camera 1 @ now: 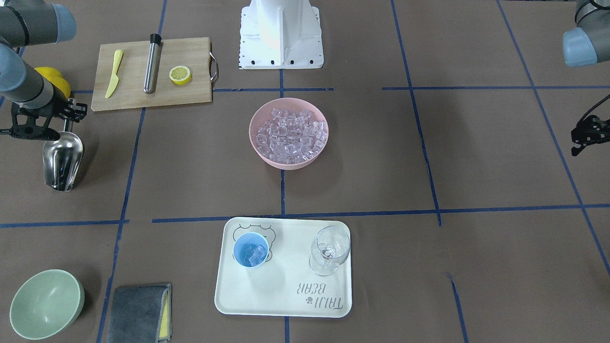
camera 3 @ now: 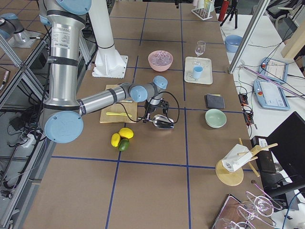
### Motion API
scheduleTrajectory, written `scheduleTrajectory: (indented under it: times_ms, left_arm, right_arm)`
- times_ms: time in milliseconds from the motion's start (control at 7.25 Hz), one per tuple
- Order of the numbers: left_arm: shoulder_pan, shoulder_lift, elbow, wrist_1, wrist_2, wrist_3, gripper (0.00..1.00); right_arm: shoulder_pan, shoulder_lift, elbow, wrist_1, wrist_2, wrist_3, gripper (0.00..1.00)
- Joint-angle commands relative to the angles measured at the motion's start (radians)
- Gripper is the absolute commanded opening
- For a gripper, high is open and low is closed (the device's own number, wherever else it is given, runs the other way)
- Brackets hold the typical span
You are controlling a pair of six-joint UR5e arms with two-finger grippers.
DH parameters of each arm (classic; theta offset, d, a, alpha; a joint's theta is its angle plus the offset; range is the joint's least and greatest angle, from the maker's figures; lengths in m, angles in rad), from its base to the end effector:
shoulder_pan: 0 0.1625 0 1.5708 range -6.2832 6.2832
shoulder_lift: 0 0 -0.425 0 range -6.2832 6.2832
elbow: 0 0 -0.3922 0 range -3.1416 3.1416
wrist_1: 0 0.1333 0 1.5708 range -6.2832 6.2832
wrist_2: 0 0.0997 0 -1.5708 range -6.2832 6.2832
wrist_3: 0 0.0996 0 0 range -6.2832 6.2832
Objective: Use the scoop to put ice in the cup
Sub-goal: 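Lower the scoop onto the table and open the right gripper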
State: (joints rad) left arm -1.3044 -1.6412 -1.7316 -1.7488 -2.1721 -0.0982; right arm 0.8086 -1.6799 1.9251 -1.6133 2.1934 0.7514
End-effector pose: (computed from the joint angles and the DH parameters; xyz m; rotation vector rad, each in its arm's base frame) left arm 0.0668 -0.5372 0.5323 0.2835 0.6568 0.2840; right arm -0.2550 -0.3761 0.5490 -0.2834 -0.5858 -0.0735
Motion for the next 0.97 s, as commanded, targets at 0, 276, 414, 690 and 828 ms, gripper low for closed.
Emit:
scheduleTrajectory:
  times_ms: [0, 276, 414, 690, 828]
  left_arm:
    - [0.001, -0.003, 0.007, 0.0, 0.0, 0.0, 1.0]
    - [0.001, -0.003, 0.007, 0.0, 0.0, 0.0, 1.0]
    - [0.001, -0.005, 0.007, 0.0, 0.0, -0.002, 1.0]
    - [-0.004, -0.003, 0.006, 0.002, 0.003, 0.003, 1.0]
    - [-0.01, 0.003, 0.006, 0.008, 0.0, 0.008, 1.0]
  right_arm:
    - [0.0, -0.009, 0.0, 0.003, 0.0, -0.003, 0.5]
    - [0.003, -0.01, 0.012, 0.006, -0.003, 0.002, 1.0]
    - [0.013, -0.007, 0.024, 0.007, -0.006, 0.0, 1.0]
    - [0.13, 0.0, 0.038, 0.004, -0.021, -0.097, 1.0]
    - [0.215, 0.003, 0.026, 0.0, -0.043, -0.262, 1.0]
